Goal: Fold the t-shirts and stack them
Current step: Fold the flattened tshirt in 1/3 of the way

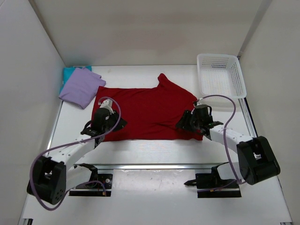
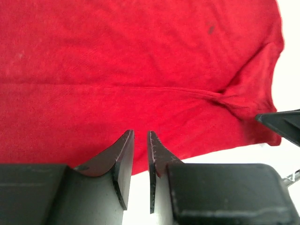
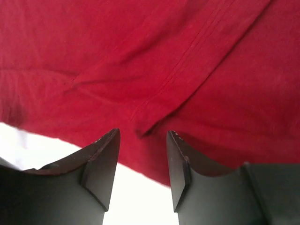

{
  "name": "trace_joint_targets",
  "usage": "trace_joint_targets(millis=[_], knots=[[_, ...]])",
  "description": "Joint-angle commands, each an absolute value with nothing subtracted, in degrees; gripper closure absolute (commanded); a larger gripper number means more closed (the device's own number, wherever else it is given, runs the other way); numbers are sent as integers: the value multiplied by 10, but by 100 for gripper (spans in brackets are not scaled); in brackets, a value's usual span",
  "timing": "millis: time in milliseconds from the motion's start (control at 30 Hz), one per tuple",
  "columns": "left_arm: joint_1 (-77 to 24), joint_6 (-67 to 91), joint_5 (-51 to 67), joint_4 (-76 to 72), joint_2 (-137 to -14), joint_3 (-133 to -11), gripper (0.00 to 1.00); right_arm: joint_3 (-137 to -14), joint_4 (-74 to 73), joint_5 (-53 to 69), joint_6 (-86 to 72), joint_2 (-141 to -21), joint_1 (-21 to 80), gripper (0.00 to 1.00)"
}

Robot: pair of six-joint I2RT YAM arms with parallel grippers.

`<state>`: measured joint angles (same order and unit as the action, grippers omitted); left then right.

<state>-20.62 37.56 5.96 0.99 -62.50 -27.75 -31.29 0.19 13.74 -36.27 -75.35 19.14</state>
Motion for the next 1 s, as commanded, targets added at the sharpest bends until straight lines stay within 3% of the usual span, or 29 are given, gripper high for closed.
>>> trace_joint_targets(millis=[0, 200, 300, 500, 667, 767, 967], knots=[[-201, 388, 73, -61, -637, -256, 71, -329, 65, 131, -378, -786, 186, 57], [-213, 368, 31, -44, -652, -259, 70, -354, 80, 155, -380, -839, 180, 66], [-185, 367, 26, -48, -641, -247, 69, -352, 98, 177, -398, -844, 178, 84], [-170, 369, 34, -48, -662, -251, 70, -409, 69, 161, -379, -856, 199, 92], [-181, 358, 10, -30, -654, -258, 71, -558, 37, 172, -372, -946, 203, 95], [-187, 350, 2, -9, -643, -265, 71, -645, 7, 172, -361, -1023, 211, 87], [-185, 345, -18, 0, -633, -259, 72, -712, -22, 184, -323, -1042, 229, 54]])
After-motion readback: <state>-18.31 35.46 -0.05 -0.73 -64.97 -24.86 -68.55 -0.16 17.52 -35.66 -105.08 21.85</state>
